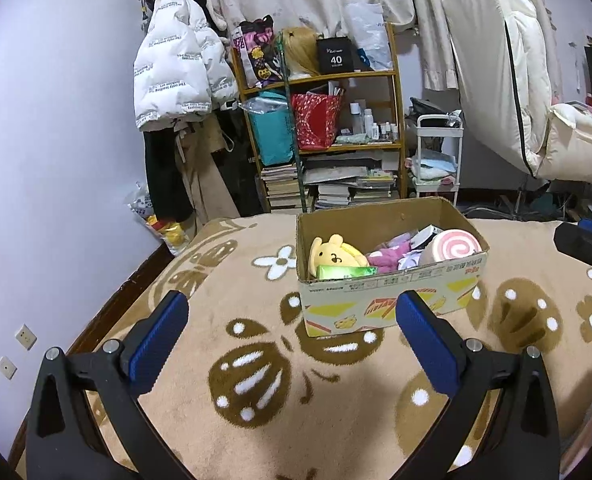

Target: Organize soft objects

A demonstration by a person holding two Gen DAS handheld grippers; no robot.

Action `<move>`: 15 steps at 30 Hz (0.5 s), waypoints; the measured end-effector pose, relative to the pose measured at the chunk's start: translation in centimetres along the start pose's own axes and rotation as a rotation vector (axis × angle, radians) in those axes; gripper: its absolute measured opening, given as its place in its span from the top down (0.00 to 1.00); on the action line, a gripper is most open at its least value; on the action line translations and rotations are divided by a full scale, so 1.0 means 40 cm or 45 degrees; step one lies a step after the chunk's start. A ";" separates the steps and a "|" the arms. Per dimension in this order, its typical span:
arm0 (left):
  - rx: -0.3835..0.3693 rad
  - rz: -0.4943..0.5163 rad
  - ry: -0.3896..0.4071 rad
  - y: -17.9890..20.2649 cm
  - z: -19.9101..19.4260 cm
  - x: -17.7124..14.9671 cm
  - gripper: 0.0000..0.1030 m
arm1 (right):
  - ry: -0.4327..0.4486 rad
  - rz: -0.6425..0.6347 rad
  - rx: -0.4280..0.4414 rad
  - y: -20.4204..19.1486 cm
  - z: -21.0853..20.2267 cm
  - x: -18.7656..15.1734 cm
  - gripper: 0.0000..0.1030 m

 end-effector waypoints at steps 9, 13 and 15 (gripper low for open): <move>-0.004 0.005 0.023 0.001 -0.007 0.003 0.01 | 0.005 -0.012 -0.022 -0.002 -0.001 0.002 0.00; -0.039 -0.015 0.014 -0.002 -0.002 0.001 0.01 | 0.010 -0.039 -0.027 -0.010 -0.002 0.003 0.00; -0.021 -0.031 0.012 -0.008 0.000 0.000 0.01 | 0.011 -0.039 -0.026 -0.012 0.000 0.005 0.00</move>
Point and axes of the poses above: each gripper's, at about its wrist camera, not at the fingertips, and z roughly the way its jaws point, y to its right, x to its top, the point moved 5 cm from there along z, roughly the way its jaws point, and after that the axes turned 9 degrees about y, right-handed, at the moved point
